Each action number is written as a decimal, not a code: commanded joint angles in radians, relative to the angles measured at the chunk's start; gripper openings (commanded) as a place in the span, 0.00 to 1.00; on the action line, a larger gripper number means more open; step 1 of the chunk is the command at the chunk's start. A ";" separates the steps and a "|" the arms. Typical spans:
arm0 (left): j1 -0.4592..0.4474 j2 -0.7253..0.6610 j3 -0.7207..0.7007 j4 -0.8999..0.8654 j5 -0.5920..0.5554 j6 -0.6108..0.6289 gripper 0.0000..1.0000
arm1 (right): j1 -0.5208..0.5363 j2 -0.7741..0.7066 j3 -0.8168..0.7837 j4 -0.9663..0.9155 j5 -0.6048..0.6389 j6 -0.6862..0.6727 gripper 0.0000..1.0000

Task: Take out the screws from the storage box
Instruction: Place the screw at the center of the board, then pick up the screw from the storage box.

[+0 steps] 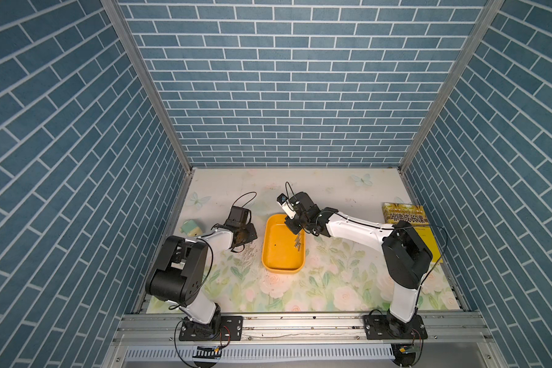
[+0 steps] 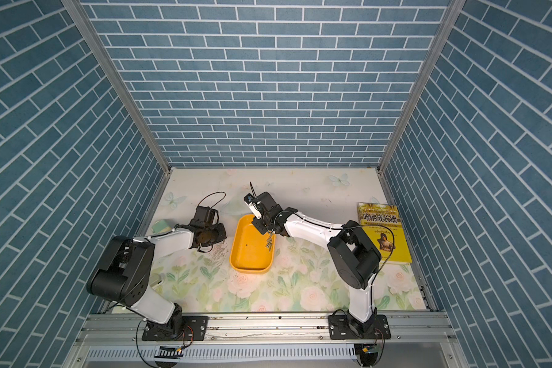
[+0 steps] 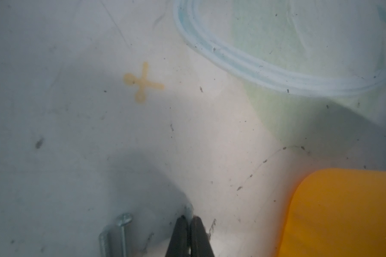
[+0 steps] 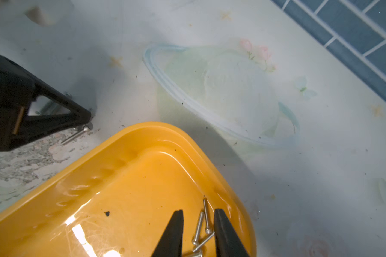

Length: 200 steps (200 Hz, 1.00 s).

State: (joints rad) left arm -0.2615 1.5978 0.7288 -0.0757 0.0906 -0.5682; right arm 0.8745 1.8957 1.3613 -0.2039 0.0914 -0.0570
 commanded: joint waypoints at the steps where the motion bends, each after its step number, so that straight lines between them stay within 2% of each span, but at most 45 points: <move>1: 0.002 0.025 -0.011 -0.064 -0.033 0.005 0.00 | 0.005 0.037 0.053 -0.105 0.021 0.035 0.26; 5: 0.002 0.023 -0.011 -0.066 -0.036 0.006 0.00 | 0.005 0.043 0.061 -0.114 0.027 0.040 0.25; 38: 0.001 -0.008 -0.020 -0.066 -0.047 0.006 0.30 | 0.013 0.103 0.124 -0.205 0.062 0.067 0.21; 72: 0.002 -0.036 -0.025 -0.072 -0.062 0.005 0.43 | 0.018 0.144 0.152 -0.246 0.053 0.087 0.21; 159: 0.002 -0.092 -0.035 -0.080 -0.071 0.002 0.46 | 0.038 0.179 0.182 -0.302 0.060 0.135 0.24; 200: 0.002 -0.121 -0.045 -0.075 -0.069 0.003 0.53 | 0.038 0.212 0.216 -0.334 0.069 0.154 0.29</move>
State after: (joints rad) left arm -0.2619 1.4998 0.6998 -0.1379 0.0338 -0.5682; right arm 0.9092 2.0724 1.5455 -0.4835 0.1394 0.0551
